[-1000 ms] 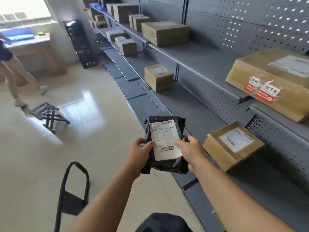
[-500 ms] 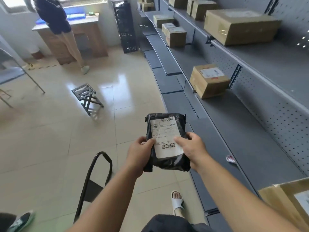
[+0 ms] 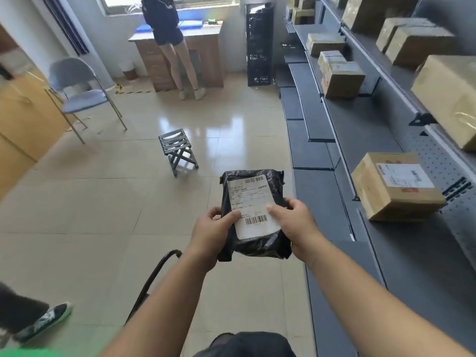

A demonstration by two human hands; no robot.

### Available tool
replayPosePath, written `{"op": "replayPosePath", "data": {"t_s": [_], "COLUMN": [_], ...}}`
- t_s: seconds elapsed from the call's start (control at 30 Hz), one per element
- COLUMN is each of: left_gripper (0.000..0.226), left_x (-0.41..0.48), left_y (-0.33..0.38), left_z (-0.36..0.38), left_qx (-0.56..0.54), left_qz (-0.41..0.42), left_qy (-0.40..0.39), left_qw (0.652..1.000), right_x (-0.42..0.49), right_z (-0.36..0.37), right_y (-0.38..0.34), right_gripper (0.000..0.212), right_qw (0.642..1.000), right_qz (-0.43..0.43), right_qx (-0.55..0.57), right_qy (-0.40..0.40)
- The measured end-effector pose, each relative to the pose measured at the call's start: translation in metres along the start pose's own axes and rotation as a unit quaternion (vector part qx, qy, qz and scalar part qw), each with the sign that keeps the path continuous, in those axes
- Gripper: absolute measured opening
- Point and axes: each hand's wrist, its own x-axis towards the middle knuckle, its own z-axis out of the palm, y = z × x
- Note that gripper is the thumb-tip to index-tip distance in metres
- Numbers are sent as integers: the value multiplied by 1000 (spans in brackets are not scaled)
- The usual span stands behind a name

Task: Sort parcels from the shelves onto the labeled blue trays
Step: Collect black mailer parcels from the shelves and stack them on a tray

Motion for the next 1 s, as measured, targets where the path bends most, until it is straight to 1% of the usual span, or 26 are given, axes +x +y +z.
{"op": "replayPosePath", "data": {"t_s": [0.23,0.33,0.53,0.77,1.0], "left_gripper": [20,18,25,20,19], "left_x": [120,182,292,402,524], "left_y": [49,82,149,216,283], "left_z": [-1,-4,-2,30,84], "left_qx": [-20,-21,-8,7,1], "left_qz": [4,13,15,22,27], "left_qy": [7,-4,-36,-59,-50], "left_qw": [1000,1000,999,998,998], "right_x": [123,175,264,372,511], "right_z": [42,65,102,119,115], "right_y": [-46,-76,-129,-193,-258], "right_gripper": [26,24,22,19,19], "right_qw": [1000,1000,1000,997,997], "right_qz": [9,-4,-19,-13,-21], "right_qx": [-8,-9,15,57,64], "right_qy": [-18,-12,15,40,23]}}
